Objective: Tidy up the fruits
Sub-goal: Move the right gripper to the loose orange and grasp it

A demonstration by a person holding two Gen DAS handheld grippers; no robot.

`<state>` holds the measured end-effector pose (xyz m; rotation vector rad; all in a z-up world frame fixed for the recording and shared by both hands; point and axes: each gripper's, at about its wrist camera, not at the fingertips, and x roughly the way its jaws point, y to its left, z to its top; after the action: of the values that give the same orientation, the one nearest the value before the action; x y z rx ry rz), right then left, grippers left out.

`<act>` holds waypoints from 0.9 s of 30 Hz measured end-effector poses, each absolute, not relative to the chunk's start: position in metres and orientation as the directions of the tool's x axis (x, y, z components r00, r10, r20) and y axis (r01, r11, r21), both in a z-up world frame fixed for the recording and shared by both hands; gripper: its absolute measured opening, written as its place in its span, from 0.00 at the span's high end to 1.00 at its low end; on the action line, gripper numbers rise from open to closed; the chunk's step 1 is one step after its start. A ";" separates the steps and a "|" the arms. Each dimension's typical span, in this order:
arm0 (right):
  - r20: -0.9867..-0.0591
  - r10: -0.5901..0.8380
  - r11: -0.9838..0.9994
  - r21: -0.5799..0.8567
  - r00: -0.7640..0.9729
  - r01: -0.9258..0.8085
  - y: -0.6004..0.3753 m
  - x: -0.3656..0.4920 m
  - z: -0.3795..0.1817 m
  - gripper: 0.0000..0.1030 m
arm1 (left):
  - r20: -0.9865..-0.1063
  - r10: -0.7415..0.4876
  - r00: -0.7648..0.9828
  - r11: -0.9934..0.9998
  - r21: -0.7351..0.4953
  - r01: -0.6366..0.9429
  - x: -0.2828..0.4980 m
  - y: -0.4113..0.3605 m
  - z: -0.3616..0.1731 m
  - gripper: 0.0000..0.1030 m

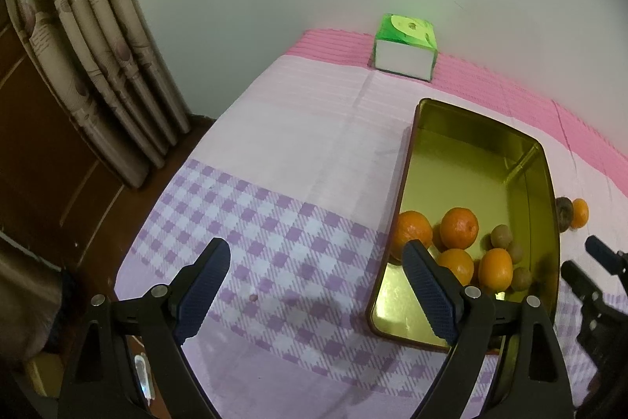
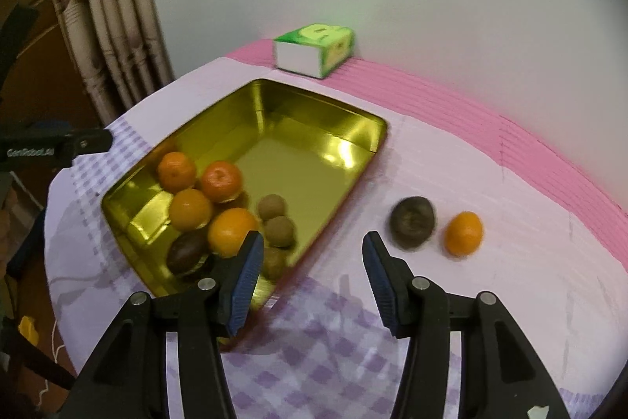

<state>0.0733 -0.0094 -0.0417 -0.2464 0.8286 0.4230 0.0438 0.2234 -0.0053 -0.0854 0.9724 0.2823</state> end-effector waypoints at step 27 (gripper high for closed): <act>-0.768 0.108 0.972 -0.053 0.632 -0.231 -0.102 0.126 -0.071 0.52 | -0.835 0.142 0.531 0.975 0.026 -0.220 0.049 0.214 -0.012 0.13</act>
<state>0.1255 -0.1024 -0.0707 -0.1516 0.8662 0.1944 0.0488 0.2139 -0.0124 -0.0858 0.9878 0.2166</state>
